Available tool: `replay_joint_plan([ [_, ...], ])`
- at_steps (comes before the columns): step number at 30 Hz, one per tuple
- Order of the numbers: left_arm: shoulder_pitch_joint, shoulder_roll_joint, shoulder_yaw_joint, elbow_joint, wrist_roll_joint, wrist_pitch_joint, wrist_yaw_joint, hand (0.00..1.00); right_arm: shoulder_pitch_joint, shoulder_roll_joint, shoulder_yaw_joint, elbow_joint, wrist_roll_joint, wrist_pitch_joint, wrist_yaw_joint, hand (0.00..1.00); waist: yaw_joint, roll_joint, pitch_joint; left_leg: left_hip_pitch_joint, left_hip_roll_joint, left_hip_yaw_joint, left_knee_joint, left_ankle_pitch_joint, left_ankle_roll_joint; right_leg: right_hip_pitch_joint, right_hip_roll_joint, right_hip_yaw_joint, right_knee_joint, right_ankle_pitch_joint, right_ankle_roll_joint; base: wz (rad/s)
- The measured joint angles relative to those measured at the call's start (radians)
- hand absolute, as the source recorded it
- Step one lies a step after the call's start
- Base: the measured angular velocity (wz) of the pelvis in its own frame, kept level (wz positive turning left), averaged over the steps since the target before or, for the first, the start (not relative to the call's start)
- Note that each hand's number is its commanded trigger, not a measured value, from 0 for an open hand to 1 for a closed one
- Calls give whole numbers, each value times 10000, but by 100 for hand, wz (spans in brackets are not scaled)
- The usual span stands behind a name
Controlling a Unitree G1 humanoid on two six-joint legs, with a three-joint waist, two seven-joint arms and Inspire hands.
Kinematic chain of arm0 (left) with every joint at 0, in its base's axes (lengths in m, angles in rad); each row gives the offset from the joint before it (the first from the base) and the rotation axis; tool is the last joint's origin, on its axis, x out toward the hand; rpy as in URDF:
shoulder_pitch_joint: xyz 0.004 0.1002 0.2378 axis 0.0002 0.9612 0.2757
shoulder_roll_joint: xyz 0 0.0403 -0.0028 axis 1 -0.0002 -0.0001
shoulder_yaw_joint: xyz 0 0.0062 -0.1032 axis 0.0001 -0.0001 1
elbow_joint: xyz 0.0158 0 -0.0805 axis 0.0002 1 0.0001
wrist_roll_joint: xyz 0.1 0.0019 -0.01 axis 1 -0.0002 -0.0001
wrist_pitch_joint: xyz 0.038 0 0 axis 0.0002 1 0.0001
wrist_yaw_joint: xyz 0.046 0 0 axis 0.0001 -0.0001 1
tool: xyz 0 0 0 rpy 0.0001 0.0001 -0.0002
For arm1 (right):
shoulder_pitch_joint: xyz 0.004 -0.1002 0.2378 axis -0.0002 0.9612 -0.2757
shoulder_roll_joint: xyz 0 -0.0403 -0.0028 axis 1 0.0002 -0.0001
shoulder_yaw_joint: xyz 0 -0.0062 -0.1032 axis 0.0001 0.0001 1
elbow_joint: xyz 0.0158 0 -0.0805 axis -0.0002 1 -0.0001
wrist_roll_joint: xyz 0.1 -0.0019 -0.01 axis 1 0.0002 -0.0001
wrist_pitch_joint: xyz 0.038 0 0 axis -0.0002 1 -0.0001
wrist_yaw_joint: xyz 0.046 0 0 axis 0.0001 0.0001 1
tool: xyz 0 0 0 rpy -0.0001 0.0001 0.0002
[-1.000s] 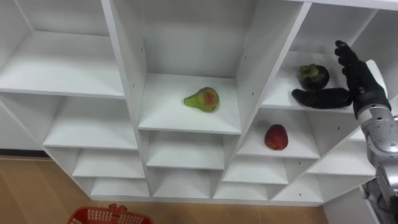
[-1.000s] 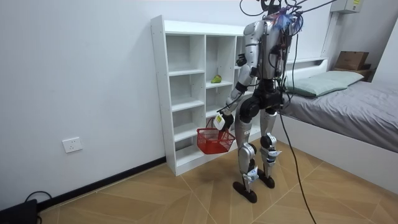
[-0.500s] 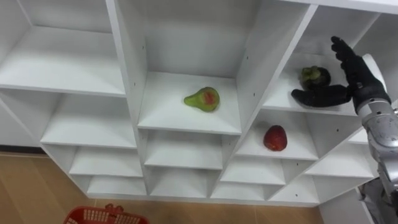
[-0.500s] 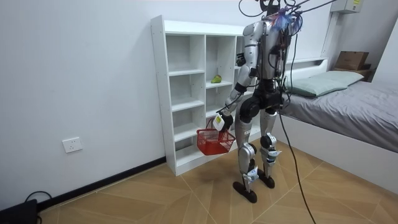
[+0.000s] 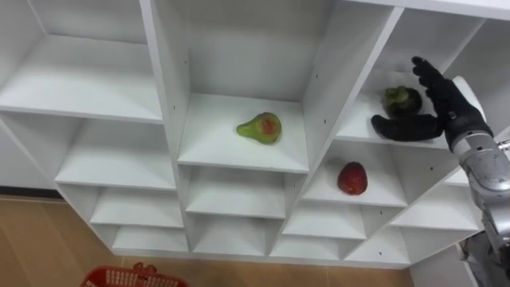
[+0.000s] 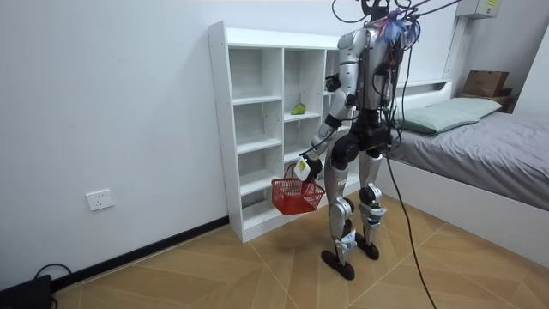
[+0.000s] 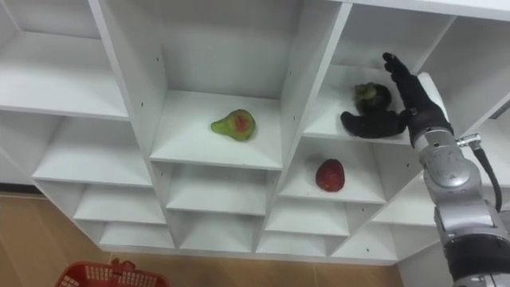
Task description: Collect fruits from the closet
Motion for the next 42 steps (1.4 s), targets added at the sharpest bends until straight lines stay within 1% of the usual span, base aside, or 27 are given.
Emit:
replay_joint_plan([
  [3, -43, -8, 0, 2, 28, 1, -38, 100, 1, 2, 59, 17, -56, -2, 260, 0, 4, 54, -1, -28, 0, -7, 70, -1, -1, 8, -2, -1, 9, 12, -19, 0],
  [7, -128, -9, 1, 118, 28, 0, -23, 100, 26, 5, 141, 99, -158, -20, 497, 0, 21, 145, -71, 6, 0, -4, 73, 8, -9, 36, 0, 27, 17, 21, -32, 0],
  [11, -157, -20, 1, 150, 28, 0, 0, 100, 25, 5, 126, 127, -458, -32, 665, 0, 33, 139, -84, 14, 2, -22, 73, 24, -21, 53, 7, 22, 16, 26, -40, 0],
  [15, -158, -29, 1, 183, 27, 0, 24, 100, 23, 8, 124, 320, -467, -52, 685, 0, 56, 90, -112, 18, 2, -29, 74, 25, -21, 59, 8, 22, 14, 27, -42, 0],
  [16, -158, -29, 1, 199, 27, 0, 25, 100, 20, 11, 122, 382, -467, -113, 686, 16, 61, 79, -111, 17, 2, -29, 74, 25, -21, 58, 7, 23, 14, 28, -43, 0],
  [17, -159, -29, 1, 208, 27, -1, 25, 100, 20, 12, 121, 398, -467, -129, 686, 51, 62, 77, -111, 17, 2, -29, 74, 25, -21, 58, 7, 23, 14, 28, -43, 0],
  [18, -159, -29, 1, 220, 26, -1, 28, 100, 20, 13, 118, 401, -467, -135, 686, 62, 62, 73, -109, 16, 2, -29, 73, 24, -21, 58, 7, 23, 13, 28, -43, 0],
  [19, -160, -29, 1, 231, 27, -1, 31, 100, 20, 13, 110, 408, -467, -146, 686, 85, 62, 72, -107, 16, 2, -31, 71, 24, -21, 58, 7, 22, 11, 28, -43, 0],
  [20, -162, -29, 1, 241, 27, -1, 31, 100, 20, 13, 107, 412, -467, -156, 686, 100, 61, 72, -106, 16, 2, -31, 71, 24, -21, 58, 7, 22, 10, 28, -43, 0],
  [22, -167, -29, 1, 280, 27, -1, 33, 100, 14, 12, 43, 438, -500, -228, 623, 100, 61, 70, -102, 14, 2, -32, 66, 24, -21, 55, 8, 22, 8, 28, -43, 0],
  [31, -186, -34, -17, 284, 13, -2, 31, 100, -160, 5, -351, 533, -936, -245, 216, 100, 71, 66, -89, 16, 2, -82, 36, 24, -21, 56, 18, 26, -3, 27, -42, 0],
  [39, -247, -32, -17, 284, 16, -2, 57, 100, -302, 14, -345, 539, -1220, -219, 117, 100, 69, 66, -82, 28, 6, -82, -11, 24, -22, 56, 24, 19, -12, 27, -42, 0],
  [41, -248, -32, -19, 289, 13, -2, 52, 100, -299, 27, -333, 539, -1221, -206, 117, 100, 71, 66, -66, 31, 6, -81, -22, 24, -22, 56, 23, 18, -13, 27, -42, 0],
  [42, -254, -25, -44, 304, 10, -2, 52, 100, -299, 32, -232, 539, -1214, -199, 117, 100, 93, 73, -38, 36, 7, -58, -36, 24, -22, 56, 21, 15, -13, 27, -42, 0],
])
